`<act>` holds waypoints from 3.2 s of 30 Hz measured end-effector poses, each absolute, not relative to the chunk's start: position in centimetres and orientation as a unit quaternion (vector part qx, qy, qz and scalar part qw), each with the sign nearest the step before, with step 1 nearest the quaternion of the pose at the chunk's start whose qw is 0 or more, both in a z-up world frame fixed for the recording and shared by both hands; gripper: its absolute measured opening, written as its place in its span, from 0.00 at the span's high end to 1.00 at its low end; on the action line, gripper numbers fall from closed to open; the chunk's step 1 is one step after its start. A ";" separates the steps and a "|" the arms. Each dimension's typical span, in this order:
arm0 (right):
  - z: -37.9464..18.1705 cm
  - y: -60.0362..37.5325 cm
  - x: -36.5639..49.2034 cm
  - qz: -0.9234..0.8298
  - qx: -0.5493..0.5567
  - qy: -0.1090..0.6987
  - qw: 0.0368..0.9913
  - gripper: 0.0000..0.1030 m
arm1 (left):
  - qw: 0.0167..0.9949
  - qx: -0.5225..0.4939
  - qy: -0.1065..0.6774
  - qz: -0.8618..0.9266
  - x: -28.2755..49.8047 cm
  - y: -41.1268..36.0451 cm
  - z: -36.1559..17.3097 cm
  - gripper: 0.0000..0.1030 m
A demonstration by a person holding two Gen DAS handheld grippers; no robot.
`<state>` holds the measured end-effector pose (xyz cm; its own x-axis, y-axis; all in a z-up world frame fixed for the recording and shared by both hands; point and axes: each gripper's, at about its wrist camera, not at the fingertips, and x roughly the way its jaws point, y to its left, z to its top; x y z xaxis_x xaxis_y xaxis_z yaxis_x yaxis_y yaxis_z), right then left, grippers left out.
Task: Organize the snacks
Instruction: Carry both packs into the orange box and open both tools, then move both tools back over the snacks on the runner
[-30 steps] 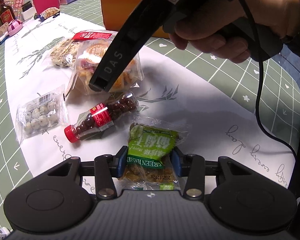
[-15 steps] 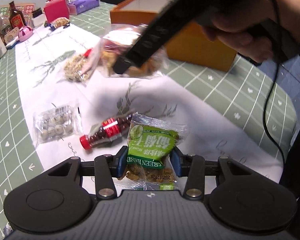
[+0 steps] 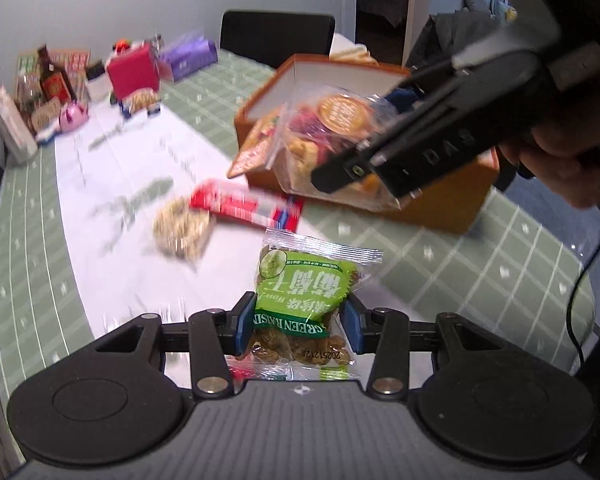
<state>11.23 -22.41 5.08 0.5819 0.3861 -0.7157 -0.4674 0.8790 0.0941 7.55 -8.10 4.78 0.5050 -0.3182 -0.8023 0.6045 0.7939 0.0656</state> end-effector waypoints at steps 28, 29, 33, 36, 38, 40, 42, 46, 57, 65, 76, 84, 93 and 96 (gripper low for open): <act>5.4 -37.8 14.5 0.109 0.009 0.382 0.918 0.35 | 0.854 0.157 0.385 -0.313 17.5 -21.1 5.7 0.51; 5.2 -38.1 14.7 0.105 0.011 0.383 0.918 0.35 | 0.856 0.156 0.383 -0.311 17.7 -21.3 5.6 0.51; 4.4 -38.9 15.5 0.087 0.016 0.393 0.915 0.35 | 0.860 0.140 0.380 -0.309 18.7 -22.2 5.4 0.51; 3.7 -39.3 16.0 0.077 0.019 0.401 0.913 0.35 | 0.861 0.138 0.383 -0.305 19.2 -22.9 4.8 0.51; 3.3 -39.5 16.2 0.072 0.020 0.406 0.911 0.35 | 0.860 0.140 0.388 -0.299 19.7 -23.2 4.2 0.51; 2.9 -39.7 16.4 0.068 0.020 0.410 0.909 0.35 | 0.861 0.139 0.394 -0.291 20.2 -23.5 3.6 0.51; 2.6 -39.8 16.5 0.064 0.018 0.413 0.908 0.35 | 0.861 0.135 0.399 -0.286 20.6 -23.8 3.1 0.51; 1.9 -40.2 16.9 0.054 0.021 0.420 0.906 0.35 | 0.862 0.137 0.405 -0.273 21.1 -24.3 2.2 0.51; -0.4 -40.2 18.4 0.032 0.032 0.430 0.902 0.35 | 0.863 0.124 0.423 -0.247 22.6 -25.2 0.1 0.51; -2.3 -39.6 19.8 0.016 0.027 0.440 0.897 0.35 | 0.864 0.122 0.444 -0.206 23.7 -25.3 -1.9 0.51; -4.0 -38.9 20.9 0.011 0.000 0.474 0.880 0.34 | 0.856 0.185 0.447 -0.183 23.4 -26.4 -3.4 0.49; -3.6 -39.5 20.3 0.007 0.011 0.458 0.889 0.31 | 0.867 0.146 0.441 -0.184 23.4 -25.7 -2.4 0.43; -1.3 -39.3 19.5 0.014 0.026 0.426 0.904 0.26 | 0.881 0.097 0.418 -0.197 23.2 -23.9 0.7 0.42; -0.6 -38.9 19.2 0.020 0.025 0.418 0.908 0.26 | 0.888 0.087 0.405 -0.202 22.7 -22.9 2.1 0.41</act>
